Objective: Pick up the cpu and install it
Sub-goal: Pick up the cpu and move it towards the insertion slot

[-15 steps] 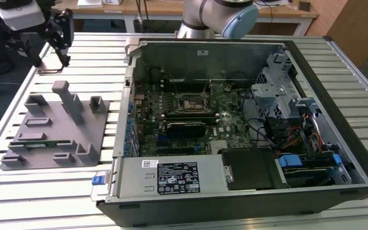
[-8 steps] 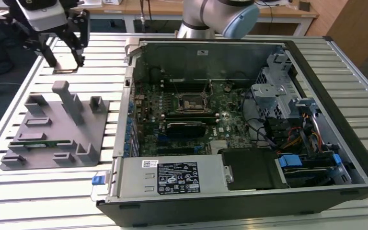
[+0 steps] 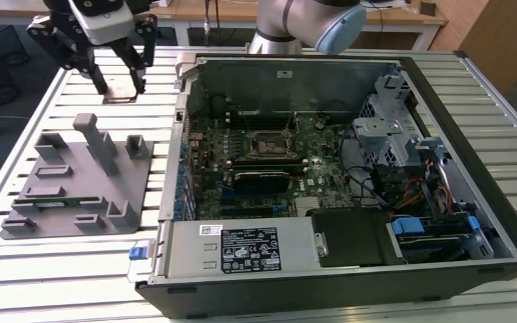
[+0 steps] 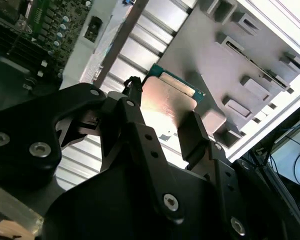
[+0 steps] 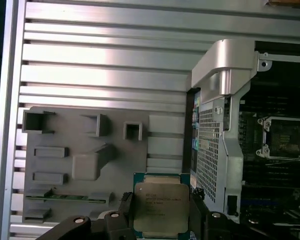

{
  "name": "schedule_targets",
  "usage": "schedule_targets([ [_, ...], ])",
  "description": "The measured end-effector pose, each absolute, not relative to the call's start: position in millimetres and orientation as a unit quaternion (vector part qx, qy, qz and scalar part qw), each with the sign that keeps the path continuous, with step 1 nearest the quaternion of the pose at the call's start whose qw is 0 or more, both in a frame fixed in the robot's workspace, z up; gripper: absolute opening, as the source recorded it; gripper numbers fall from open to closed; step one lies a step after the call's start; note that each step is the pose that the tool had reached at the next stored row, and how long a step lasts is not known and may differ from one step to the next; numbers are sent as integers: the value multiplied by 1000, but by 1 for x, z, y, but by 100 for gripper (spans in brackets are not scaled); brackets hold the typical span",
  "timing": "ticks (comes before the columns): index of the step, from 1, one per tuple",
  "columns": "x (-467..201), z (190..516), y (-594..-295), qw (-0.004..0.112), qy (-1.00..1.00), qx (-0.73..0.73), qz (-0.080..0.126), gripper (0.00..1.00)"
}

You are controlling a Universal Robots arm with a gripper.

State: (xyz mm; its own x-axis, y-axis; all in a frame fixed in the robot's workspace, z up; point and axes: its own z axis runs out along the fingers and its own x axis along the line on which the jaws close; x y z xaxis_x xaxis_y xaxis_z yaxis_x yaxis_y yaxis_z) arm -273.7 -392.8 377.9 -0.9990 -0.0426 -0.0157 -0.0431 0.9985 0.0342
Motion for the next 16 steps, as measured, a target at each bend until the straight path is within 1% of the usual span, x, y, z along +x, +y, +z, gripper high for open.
schedule_targets([
  [16, -205, 376, -391, 7, 1000, -21, 17, 54],
])
